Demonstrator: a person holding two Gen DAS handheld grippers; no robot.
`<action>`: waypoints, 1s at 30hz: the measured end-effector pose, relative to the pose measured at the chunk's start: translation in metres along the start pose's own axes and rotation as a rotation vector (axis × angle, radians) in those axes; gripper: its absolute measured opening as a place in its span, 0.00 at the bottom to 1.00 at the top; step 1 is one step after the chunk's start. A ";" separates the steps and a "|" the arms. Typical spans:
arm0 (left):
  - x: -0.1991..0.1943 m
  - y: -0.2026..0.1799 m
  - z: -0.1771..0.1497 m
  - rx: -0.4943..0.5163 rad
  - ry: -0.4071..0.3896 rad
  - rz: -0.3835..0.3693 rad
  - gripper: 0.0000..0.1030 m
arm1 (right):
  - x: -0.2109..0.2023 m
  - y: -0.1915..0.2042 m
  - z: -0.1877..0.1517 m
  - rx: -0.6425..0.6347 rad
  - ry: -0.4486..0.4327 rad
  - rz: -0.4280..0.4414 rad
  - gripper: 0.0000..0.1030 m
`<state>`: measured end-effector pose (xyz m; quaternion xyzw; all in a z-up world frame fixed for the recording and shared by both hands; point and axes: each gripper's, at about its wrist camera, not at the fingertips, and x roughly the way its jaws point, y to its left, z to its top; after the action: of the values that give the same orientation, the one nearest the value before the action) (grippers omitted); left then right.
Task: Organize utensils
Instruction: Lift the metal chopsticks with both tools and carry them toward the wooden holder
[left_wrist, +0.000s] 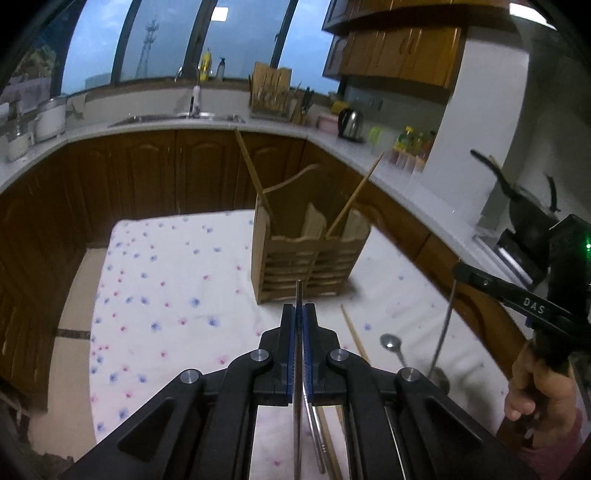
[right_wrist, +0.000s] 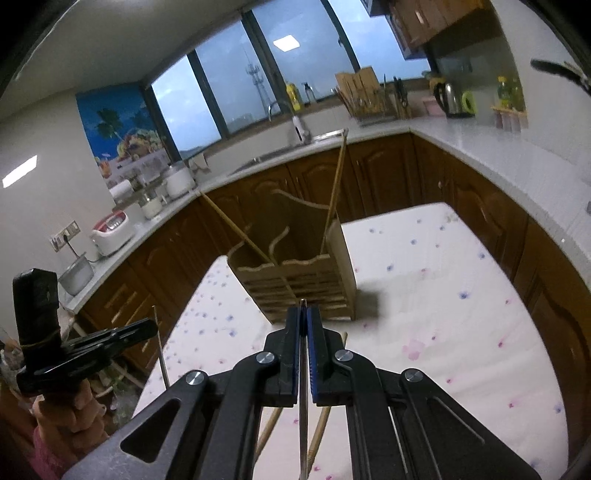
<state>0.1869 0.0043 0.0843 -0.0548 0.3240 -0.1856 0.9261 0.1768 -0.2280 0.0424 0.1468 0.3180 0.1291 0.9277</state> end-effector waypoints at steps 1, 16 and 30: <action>-0.006 0.000 0.000 0.000 -0.010 -0.003 0.01 | -0.003 0.001 0.002 -0.001 -0.011 0.000 0.04; -0.053 -0.001 0.004 0.006 -0.106 0.000 0.01 | -0.034 0.011 0.024 -0.026 -0.122 -0.003 0.04; -0.058 0.003 0.019 0.010 -0.151 -0.011 0.00 | -0.035 0.010 0.040 -0.011 -0.177 -0.004 0.04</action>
<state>0.1583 0.0287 0.1323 -0.0660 0.2518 -0.1876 0.9471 0.1742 -0.2381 0.0956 0.1521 0.2343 0.1155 0.9532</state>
